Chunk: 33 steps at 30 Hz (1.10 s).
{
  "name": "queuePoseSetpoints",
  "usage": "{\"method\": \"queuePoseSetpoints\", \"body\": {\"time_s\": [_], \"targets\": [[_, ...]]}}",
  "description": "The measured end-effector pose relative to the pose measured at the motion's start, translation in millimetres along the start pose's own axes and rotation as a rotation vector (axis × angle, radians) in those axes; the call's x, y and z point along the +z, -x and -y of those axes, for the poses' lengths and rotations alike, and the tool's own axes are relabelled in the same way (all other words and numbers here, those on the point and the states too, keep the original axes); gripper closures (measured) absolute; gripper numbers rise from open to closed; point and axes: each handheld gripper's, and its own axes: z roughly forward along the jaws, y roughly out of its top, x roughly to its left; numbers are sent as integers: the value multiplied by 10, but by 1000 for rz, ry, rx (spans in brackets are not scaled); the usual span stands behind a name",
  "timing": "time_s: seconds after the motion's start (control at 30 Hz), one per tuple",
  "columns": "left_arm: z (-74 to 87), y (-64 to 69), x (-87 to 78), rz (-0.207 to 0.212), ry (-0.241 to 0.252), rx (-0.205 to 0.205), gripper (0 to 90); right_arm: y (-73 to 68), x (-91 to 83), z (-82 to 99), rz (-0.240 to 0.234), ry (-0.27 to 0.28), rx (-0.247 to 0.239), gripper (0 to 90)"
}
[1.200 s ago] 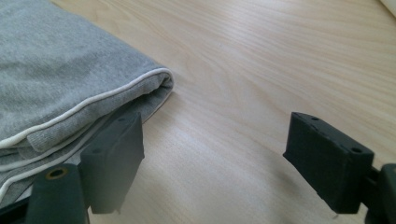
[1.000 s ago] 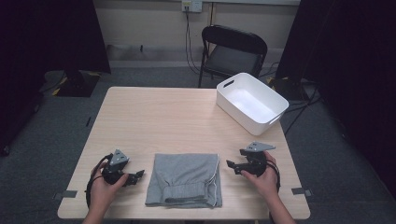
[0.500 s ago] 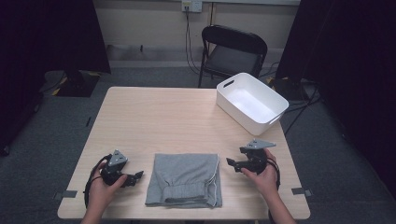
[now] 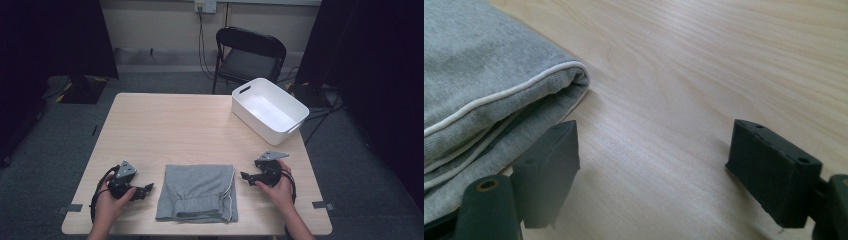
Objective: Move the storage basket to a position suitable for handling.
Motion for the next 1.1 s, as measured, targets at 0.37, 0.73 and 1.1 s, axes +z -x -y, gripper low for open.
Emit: {"method": "queuePoseSetpoints", "body": {"time_s": [0.37,0.73,1.1], "targets": [[0,1,0,-3,-1,0,125,100,-46,-141,-1,15,27,202],[-2,0,3,-9,-2,-3,112,223,-82,-350,13,11,15,209],[-2,0,4,-7,-2,-3,110,270,-137,-644,25,26,-19,215]]}}
